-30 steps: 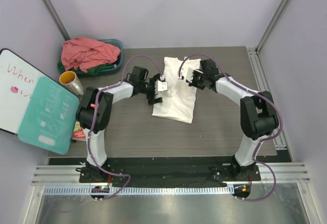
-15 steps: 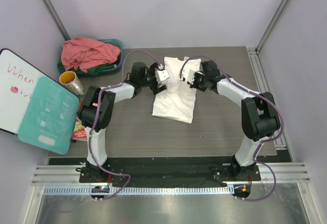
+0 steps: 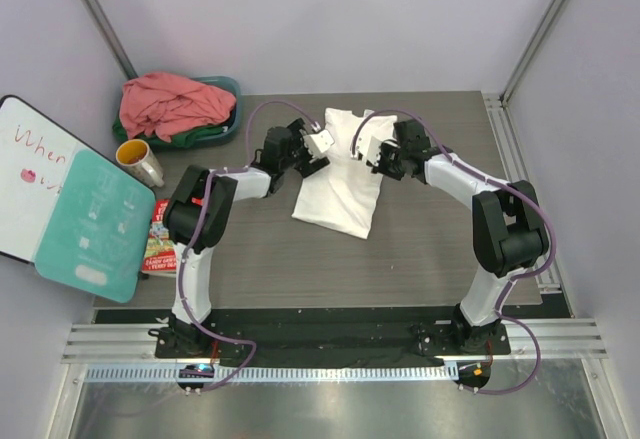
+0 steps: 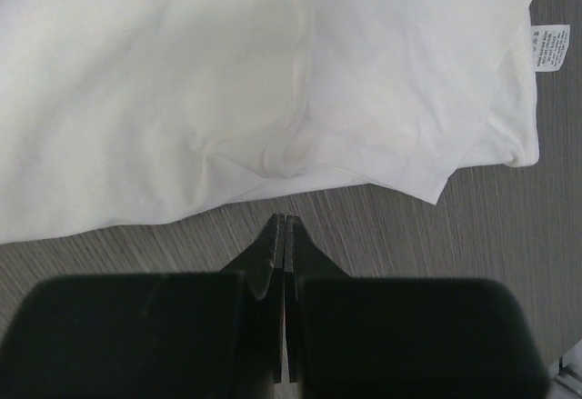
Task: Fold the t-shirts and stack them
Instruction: Fold the tshirt
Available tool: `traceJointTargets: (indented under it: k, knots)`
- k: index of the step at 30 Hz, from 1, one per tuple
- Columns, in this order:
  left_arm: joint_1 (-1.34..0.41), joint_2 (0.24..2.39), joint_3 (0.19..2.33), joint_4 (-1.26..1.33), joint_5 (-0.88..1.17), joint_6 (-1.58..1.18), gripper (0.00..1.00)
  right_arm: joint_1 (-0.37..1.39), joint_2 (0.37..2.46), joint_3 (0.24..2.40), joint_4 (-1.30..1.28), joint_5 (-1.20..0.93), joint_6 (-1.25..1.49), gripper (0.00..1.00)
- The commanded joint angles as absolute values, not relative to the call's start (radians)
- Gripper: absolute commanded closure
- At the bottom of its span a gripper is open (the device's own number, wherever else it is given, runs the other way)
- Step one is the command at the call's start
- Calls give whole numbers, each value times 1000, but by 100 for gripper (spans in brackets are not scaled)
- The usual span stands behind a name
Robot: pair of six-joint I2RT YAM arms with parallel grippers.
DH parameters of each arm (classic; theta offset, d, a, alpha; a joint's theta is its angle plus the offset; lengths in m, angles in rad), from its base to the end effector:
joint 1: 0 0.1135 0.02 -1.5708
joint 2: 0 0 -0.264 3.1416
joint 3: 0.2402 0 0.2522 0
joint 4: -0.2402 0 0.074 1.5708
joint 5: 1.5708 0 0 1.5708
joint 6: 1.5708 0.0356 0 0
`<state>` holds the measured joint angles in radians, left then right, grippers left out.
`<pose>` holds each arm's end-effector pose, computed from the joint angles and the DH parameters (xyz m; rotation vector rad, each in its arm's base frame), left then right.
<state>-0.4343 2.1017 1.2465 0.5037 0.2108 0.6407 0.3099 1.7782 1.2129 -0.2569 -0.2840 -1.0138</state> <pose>0.4158 -0.2011 0.1582 1.0988 1.5680 -0.0636 0.3655 0.1275 0.2120 -1.5465 1.7705 -0.0029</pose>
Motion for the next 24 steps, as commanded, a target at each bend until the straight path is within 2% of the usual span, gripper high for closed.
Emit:
traceJointTargets:
  k: [1,5,14,20,24]
  knots:
    - [-433,2053,1236,581,166,617,0,305,1759,1221,-244,-307,-999,99]
    - [-433,2011,1218,581,167,615,0,305,1779,1226,-244,-330,-980,99]
    - [-431,1905,1138,578,195,635,0,305,1879,1328,-271,-538,-864,99]
    - [-433,1864,1089,578,206,647,0,307,2006,1433,-247,-522,-828,99]
    - [-431,1847,1066,578,204,649,0,305,2048,1460,-222,-433,-850,99]
